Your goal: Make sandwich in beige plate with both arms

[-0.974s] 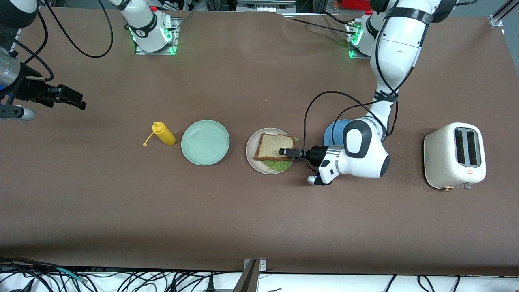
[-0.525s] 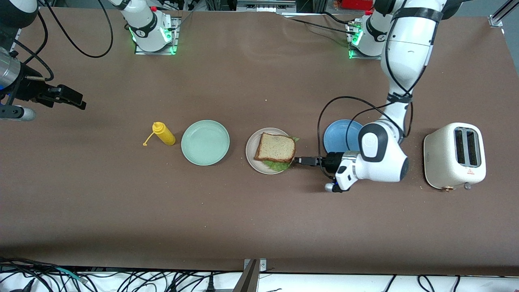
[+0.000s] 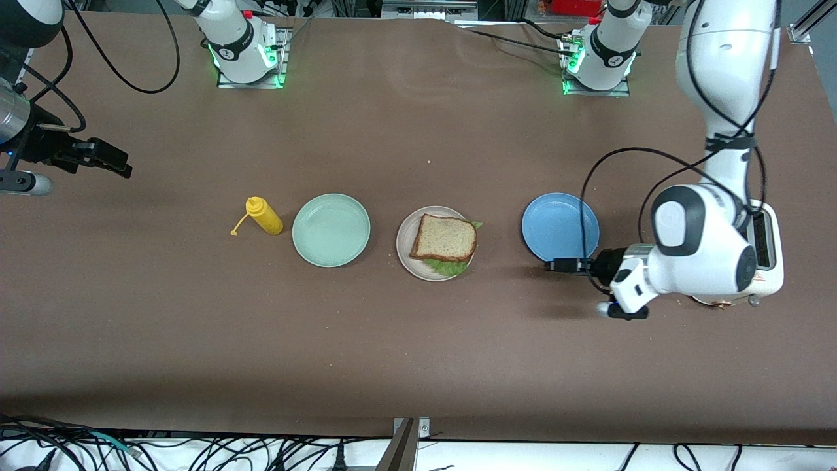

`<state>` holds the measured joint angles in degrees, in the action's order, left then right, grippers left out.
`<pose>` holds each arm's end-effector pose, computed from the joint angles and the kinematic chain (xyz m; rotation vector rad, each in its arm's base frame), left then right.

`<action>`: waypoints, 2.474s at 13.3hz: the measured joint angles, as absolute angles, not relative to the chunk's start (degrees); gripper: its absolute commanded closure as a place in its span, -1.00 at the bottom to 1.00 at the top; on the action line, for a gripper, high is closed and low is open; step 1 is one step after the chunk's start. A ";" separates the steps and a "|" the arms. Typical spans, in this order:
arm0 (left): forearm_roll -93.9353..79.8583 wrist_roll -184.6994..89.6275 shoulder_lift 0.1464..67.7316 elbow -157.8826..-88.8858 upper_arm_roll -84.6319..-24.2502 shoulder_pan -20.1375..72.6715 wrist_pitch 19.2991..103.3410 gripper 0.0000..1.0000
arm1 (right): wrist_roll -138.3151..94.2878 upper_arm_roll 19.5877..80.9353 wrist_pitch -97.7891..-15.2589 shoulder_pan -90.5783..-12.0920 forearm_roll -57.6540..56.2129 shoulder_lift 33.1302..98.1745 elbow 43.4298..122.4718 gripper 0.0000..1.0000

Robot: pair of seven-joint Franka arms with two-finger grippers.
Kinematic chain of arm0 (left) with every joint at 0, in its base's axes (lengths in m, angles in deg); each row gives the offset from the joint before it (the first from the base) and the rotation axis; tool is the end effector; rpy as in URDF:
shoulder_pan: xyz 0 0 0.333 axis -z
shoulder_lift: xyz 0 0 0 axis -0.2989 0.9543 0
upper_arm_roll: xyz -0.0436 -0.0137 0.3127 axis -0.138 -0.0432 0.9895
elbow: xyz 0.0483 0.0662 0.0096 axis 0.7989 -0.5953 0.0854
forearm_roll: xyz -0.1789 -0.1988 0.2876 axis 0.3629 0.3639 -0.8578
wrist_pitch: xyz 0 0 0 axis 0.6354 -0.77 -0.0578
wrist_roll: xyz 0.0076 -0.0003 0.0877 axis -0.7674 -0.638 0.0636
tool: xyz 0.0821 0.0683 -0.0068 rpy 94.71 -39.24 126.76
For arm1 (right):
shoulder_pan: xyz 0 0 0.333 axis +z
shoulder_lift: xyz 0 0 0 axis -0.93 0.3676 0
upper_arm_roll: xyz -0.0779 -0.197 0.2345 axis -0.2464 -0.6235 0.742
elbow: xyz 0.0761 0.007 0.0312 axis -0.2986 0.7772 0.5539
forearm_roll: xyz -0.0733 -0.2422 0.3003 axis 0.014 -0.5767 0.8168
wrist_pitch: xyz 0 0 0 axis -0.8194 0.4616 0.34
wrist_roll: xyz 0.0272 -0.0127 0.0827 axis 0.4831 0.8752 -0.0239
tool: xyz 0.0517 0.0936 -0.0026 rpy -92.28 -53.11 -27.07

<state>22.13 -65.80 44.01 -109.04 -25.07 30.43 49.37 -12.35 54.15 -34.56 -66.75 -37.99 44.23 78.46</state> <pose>0.6827 -0.0942 0.3035 2.6093 0.0029 -0.2773 0.5672 0.0008 0.5735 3.1292 -0.1225 -0.0815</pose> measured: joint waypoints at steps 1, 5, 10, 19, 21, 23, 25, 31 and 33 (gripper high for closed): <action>19.04 -65.78 43.07 -109.01 -24.97 28.82 48.35 -1.00 | -12.35 54.15 -34.59 -66.75 -38.00 44.23 78.47 -1.00; 5.23 -65.77 38.84 -108.96 -24.90 24.27 44.56 -1.00 | -12.33 54.15 -35.56 -66.75 -37.98 44.18 78.63 -1.00; -9.24 -64.52 33.36 -108.30 -24.91 24.24 39.44 -1.00 | -12.32 54.15 -37.25 -66.75 -37.92 43.60 80.10 -1.00; -21.03 -59.12 24.38 -99.29 -29.21 24.34 24.01 -1.00 | -12.30 54.07 -37.28 -66.76 -37.14 43.43 80.27 -1.00; -20.90 -58.85 20.43 -100.70 -32.04 21.70 22.63 -1.00 | -12.30 54.06 -37.26 -66.77 -37.14 43.35 80.29 -1.00; -20.87 -58.80 17.42 -102.13 -34.45 19.42 21.77 -1.00 | -12.32 54.06 -37.25 -66.76 -37.14 43.29 80.30 -1.00; -20.87 -58.80 15.63 -103.52 -35.10 19.04 22.36 -1.00 | -12.33 54.06 -37.22 -66.77 -37.14 43.27 80.30 -1.00; -16.71 -58.66 12.99 -112.26 -35.18 17.87 33.24 -1.00 | -13.13 54.06 -37.38 -66.77 -37.15 43.27 80.36 -1.00; -15.57 -58.66 12.56 -112.40 -35.18 17.33 33.59 -1.00 | -13.23 54.06 -37.51 -66.77 -37.15 43.27 80.36 -1.00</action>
<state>-15.57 -58.66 12.56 -112.40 -35.18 17.33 33.59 -13.23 54.06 -37.51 -66.77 -37.15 43.27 80.36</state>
